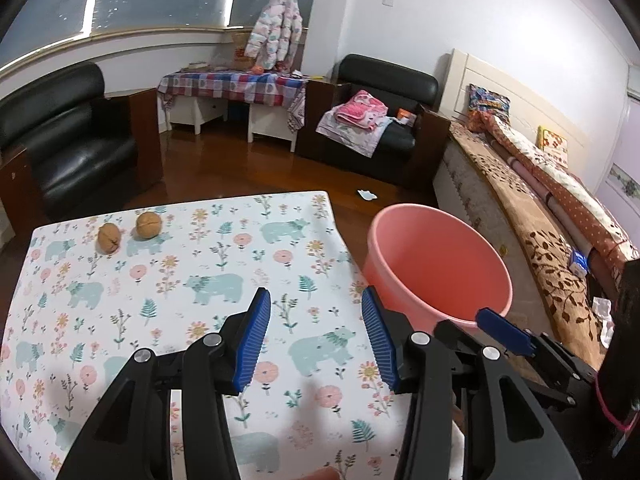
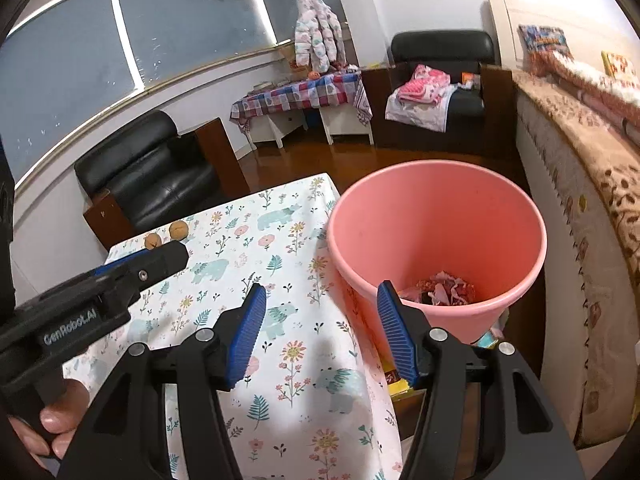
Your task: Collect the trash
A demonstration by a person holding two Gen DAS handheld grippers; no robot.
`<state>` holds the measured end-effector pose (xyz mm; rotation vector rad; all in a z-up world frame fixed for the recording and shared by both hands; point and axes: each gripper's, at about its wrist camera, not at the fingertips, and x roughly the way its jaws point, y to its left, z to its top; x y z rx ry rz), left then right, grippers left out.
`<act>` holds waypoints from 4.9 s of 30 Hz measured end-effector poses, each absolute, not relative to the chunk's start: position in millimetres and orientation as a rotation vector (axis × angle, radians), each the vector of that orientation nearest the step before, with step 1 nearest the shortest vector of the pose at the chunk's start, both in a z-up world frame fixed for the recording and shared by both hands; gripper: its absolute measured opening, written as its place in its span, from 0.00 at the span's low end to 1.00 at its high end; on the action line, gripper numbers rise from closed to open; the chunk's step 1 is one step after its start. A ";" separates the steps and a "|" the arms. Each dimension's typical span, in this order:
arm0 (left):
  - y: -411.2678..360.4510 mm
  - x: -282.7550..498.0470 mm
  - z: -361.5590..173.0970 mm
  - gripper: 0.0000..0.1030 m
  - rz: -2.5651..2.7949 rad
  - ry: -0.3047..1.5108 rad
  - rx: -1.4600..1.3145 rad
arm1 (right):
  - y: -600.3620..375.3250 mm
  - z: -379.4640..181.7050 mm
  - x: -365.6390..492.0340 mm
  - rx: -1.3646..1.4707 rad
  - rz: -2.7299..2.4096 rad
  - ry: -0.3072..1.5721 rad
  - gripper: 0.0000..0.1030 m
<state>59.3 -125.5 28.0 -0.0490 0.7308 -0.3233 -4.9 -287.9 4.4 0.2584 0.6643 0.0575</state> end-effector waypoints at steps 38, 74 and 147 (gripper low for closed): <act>-86.8 42.8 34.9 0.46 -0.272 0.691 -0.094 | -253.9 17.4 -21.9 0.199 0.102 0.635 0.57; -84.7 43.5 31.9 0.46 -0.258 0.695 -0.091 | -240.9 18.9 -24.7 0.224 0.125 0.632 0.57; -79.7 49.7 16.2 0.46 -0.241 0.728 -0.102 | -238.0 22.5 -25.4 0.248 0.161 0.576 0.57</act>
